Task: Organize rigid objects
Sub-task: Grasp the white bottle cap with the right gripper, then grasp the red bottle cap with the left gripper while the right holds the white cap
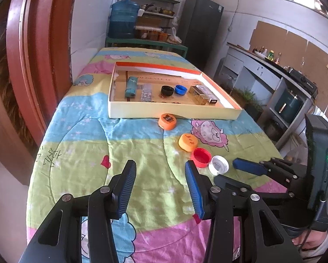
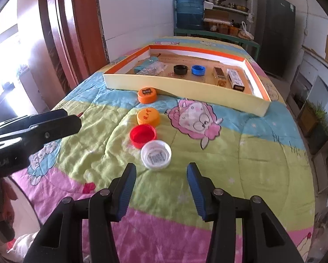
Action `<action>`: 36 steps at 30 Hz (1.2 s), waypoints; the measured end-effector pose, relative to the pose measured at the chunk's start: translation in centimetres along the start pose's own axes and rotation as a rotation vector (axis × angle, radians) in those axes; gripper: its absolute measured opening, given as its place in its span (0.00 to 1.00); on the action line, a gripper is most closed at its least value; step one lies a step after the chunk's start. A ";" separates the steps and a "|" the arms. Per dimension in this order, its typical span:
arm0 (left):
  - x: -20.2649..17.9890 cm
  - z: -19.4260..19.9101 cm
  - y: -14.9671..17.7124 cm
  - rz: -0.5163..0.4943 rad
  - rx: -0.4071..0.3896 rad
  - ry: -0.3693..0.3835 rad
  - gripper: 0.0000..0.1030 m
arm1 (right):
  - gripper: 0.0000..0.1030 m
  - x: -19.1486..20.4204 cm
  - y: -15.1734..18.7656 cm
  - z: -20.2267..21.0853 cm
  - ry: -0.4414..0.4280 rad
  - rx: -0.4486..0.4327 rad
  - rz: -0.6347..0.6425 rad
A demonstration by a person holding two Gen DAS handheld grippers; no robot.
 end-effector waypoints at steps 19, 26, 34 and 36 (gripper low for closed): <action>-4.5 -4.7 -0.5 -0.108 0.138 0.056 0.46 | 0.29 -2.7 0.4 0.6 0.035 -0.028 -0.054; -5.1 -7.5 -0.8 -0.099 0.193 0.013 0.46 | 0.29 -5.1 1.3 1.4 0.036 -0.035 -0.122; -5.9 -8.5 -1.0 -0.136 0.197 -0.041 0.46 | 0.29 -6.2 1.8 1.5 0.006 -0.041 -0.163; -6.1 -8.6 -0.9 -0.146 0.195 -0.055 0.46 | 0.29 -6.3 1.9 1.3 0.001 -0.039 -0.169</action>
Point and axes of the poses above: each gripper's, at about its wrist camera, not at the fingertips, and z roughly against the way its jaws point, x to its left, y to its underside, the point moved 2 cm from there along -z, roughly the way its jaws point, and after that the axes turned 5 degrees about y, right-handed, at the moved point
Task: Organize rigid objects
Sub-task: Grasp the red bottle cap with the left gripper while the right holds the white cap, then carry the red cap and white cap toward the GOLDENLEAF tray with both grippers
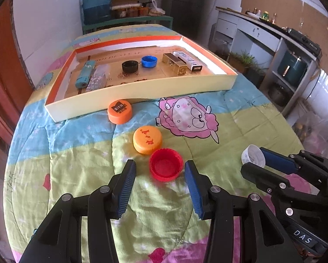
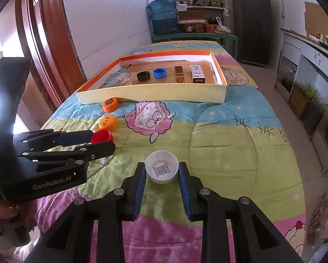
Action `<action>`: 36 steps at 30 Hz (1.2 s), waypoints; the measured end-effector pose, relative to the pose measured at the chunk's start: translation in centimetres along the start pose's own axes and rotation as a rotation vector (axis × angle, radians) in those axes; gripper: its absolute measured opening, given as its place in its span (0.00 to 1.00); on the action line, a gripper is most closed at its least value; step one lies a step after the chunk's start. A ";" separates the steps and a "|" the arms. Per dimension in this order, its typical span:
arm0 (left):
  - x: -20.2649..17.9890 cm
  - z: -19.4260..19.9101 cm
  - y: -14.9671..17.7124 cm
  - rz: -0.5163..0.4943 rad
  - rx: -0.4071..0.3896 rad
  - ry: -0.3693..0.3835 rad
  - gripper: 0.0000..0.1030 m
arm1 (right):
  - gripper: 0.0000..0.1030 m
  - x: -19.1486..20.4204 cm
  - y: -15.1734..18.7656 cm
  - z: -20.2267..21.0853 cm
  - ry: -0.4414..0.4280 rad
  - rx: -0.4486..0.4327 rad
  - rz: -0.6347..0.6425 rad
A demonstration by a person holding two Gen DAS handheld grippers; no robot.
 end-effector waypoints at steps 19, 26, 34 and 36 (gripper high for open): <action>0.4 0.6 0.4 0.008 -0.020 0.018 0.30 | 0.29 0.1 0.1 0.2 -0.012 0.001 0.001; 1.0 1.3 0.6 0.036 -0.030 0.048 0.30 | 0.29 0.5 -0.1 0.4 -0.013 -0.002 0.012; 1.1 2.4 0.4 0.044 -0.052 0.064 0.30 | 0.29 1.0 -0.4 0.7 -0.018 -0.007 0.024; 1.2 2.7 0.4 0.046 -0.058 0.066 0.30 | 0.29 1.2 -0.6 0.8 -0.019 -0.008 0.028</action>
Point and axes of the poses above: each gripper's, at about its wrist camera, not at the fingertips, and z roughly against the way its jaws point, x to its left, y to its underside, the point moved 2 cm from there along -z, roughly the way its jaws point, and after that the axes turned 5 degrees about y, right-handed, at the moved point
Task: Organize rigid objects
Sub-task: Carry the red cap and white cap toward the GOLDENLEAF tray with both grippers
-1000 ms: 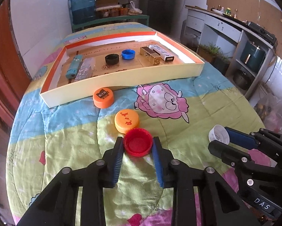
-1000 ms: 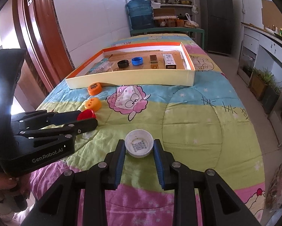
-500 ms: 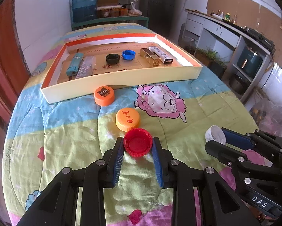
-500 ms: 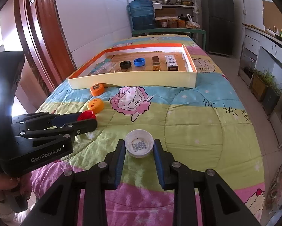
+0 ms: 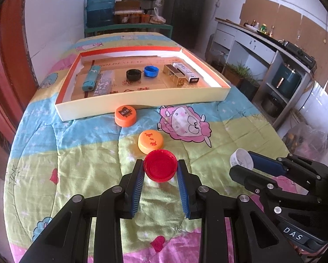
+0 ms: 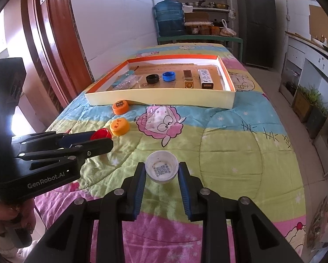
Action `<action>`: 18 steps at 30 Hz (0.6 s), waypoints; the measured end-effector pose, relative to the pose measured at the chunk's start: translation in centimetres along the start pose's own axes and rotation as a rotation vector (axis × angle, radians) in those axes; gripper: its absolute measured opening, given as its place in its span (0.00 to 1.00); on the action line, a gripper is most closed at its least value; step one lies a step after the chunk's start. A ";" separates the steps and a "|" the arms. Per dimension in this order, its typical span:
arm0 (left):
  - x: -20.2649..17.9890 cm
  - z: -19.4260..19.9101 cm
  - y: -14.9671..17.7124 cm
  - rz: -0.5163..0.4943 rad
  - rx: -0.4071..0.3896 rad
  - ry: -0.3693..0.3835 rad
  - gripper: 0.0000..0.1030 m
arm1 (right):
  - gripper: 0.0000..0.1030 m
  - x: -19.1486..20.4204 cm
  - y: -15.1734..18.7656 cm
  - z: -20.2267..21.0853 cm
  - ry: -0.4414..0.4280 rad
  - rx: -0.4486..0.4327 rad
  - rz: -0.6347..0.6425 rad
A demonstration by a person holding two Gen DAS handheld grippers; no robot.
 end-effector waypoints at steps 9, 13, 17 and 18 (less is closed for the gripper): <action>0.6 1.4 -0.6 0.015 -0.021 0.009 0.30 | 0.29 0.9 -0.9 0.5 0.000 -0.004 0.023; 1.0 2.1 -1.3 0.022 -0.029 0.013 0.30 | 0.29 1.4 -1.8 0.8 -0.002 -0.004 0.029; 1.2 3.3 -2.2 0.024 -0.044 0.011 0.30 | 0.29 2.0 -2.9 1.0 -0.011 -0.006 0.033; 1.4 3.6 -2.5 0.025 -0.049 0.011 0.30 | 0.29 2.1 -3.2 1.1 -0.012 -0.007 0.035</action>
Point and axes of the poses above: each gripper's, at about its wrist camera, not at the fingertips, and z roughly against the way its jaws point, x to its left, y to its underside, the point moved 2 cm from there along -z, roughly the way its jaws point, and after that the axes turned 5 degrees about y, right-handed, at the moved point
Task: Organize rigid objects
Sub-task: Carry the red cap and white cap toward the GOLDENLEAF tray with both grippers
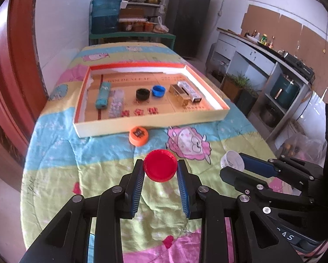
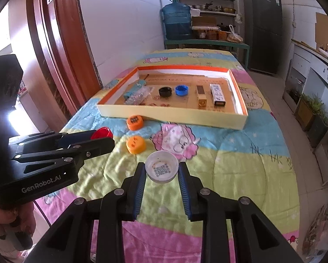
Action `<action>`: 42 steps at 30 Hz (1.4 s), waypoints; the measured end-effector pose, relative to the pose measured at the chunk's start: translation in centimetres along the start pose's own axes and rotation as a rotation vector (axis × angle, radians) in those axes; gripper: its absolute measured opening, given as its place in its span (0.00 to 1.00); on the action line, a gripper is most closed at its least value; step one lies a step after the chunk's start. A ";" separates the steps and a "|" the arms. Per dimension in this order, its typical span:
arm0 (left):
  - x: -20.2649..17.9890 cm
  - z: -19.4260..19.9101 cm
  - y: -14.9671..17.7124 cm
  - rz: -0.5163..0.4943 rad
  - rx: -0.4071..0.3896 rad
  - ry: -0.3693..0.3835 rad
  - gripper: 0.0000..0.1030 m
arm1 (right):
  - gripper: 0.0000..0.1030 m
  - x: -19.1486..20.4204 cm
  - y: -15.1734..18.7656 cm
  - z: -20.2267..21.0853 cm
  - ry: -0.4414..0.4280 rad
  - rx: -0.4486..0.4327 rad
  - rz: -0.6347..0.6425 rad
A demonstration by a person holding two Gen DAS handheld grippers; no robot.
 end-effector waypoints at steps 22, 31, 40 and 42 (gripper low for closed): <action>2.1 0.4 -4.8 0.027 -0.026 -0.019 0.30 | 0.29 0.7 -5.2 -1.3 -0.005 0.000 0.027; 2.4 -0.6 -5.4 0.032 -0.018 -0.019 0.30 | 0.29 -0.1 -6.5 -2.4 -0.001 0.005 0.025; 2.3 -1.8 -6.4 0.029 -0.008 -0.003 0.30 | 0.29 -1.3 -7.2 -3.0 0.018 0.001 0.018; 2.1 -2.2 -6.9 0.023 -0.008 0.001 0.30 | 0.29 -1.5 -7.5 -3.2 0.023 -0.002 0.018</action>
Point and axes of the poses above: each gripper's, at about its wrist camera, not at the fingertips, and z roughly against the way its jaws point, x to its left, y to its underside, the point moved 2 cm from there along -z, roughly the way its jaws point, and after that the axes turned 5 degrees about y, right-handed, at the moved point
